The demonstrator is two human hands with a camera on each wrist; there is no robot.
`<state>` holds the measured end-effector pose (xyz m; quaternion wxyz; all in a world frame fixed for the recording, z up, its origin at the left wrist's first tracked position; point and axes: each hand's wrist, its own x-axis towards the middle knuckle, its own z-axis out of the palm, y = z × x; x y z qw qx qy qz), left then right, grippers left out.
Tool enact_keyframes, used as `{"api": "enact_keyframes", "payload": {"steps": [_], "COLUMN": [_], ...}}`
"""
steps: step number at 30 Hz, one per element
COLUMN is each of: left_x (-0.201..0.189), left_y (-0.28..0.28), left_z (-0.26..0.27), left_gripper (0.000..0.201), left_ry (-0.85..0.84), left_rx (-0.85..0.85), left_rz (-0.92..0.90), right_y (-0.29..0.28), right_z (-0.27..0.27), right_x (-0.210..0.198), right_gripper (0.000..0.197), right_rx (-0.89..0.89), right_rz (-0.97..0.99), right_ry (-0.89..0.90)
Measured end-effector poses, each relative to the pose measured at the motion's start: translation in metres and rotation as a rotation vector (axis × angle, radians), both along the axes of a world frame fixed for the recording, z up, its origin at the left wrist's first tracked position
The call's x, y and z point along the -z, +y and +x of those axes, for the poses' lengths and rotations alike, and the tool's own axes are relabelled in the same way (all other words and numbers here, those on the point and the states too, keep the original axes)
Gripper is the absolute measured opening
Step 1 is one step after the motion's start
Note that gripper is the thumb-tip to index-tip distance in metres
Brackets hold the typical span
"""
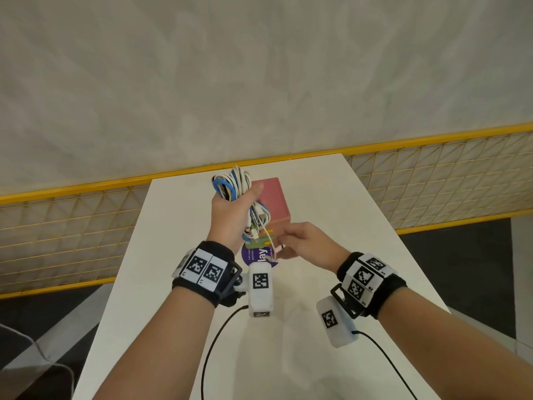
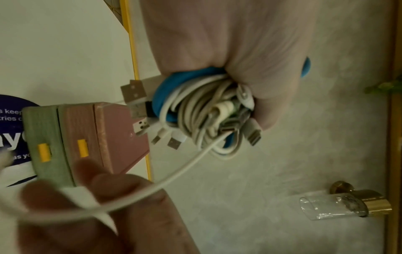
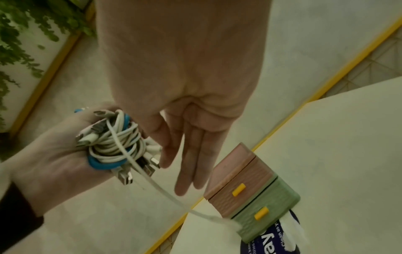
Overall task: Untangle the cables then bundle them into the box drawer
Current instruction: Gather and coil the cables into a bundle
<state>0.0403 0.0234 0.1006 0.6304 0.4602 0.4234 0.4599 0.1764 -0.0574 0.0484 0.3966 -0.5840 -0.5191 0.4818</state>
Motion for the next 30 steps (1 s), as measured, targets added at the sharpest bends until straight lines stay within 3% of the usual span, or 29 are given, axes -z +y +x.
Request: {"api": "enact_keyframes", "payload": {"steps": [3,7,9,11,14,19,21,25,28,30], "left_x": [0.004,0.005,0.003,0.001,0.001,0.009,0.014,0.025,0.029,0.031], "left_y": [-0.003,-0.006,-0.006,-0.006,-0.008,-0.008,-0.006,-0.004,-0.001,0.001], "left_z": [-0.001,-0.001,0.000,0.000,0.002,-0.001,-0.003,-0.002,-0.001,-0.002], "left_gripper": [0.015,0.016,0.018,0.020,0.018,0.015,0.017,0.039,0.046,0.036], "left_ry": [0.036,0.055,0.062,0.062,0.063,0.108,0.148,0.174,0.151,0.165], "left_rx": [0.012,0.007,0.000,0.003,0.011,0.034,0.024,-0.012,-0.024,-0.027], "left_rz": [-0.008,0.015,0.034,0.049,0.062,0.077,0.087,0.060,0.039,0.046], "right_y": [0.001,0.006,0.007,0.008,0.011,0.023,0.024,0.020,0.017,0.017], "right_z": [-0.004,-0.012,-0.016,-0.020,-0.021,-0.012,-0.008,-0.014,-0.024,-0.024], "right_x": [-0.006,-0.007,-0.006,-0.008,-0.007,-0.001,-0.004,-0.011,-0.006,-0.004], "right_gripper": [0.021,0.037,0.044,0.042,0.014,0.039,0.039,0.012,0.013,0.016], "right_rx": [0.128,0.075,0.014,-0.012,0.047,0.355,0.457,0.416,0.371,0.352], "right_rz": [-0.039,-0.292,-0.437,-0.483,-0.338,-0.083,0.058,0.284,0.347,0.382], "right_ry": [0.165,-0.174,-0.166,-0.050,0.138,0.253,0.247,0.137,0.084,0.029]}}
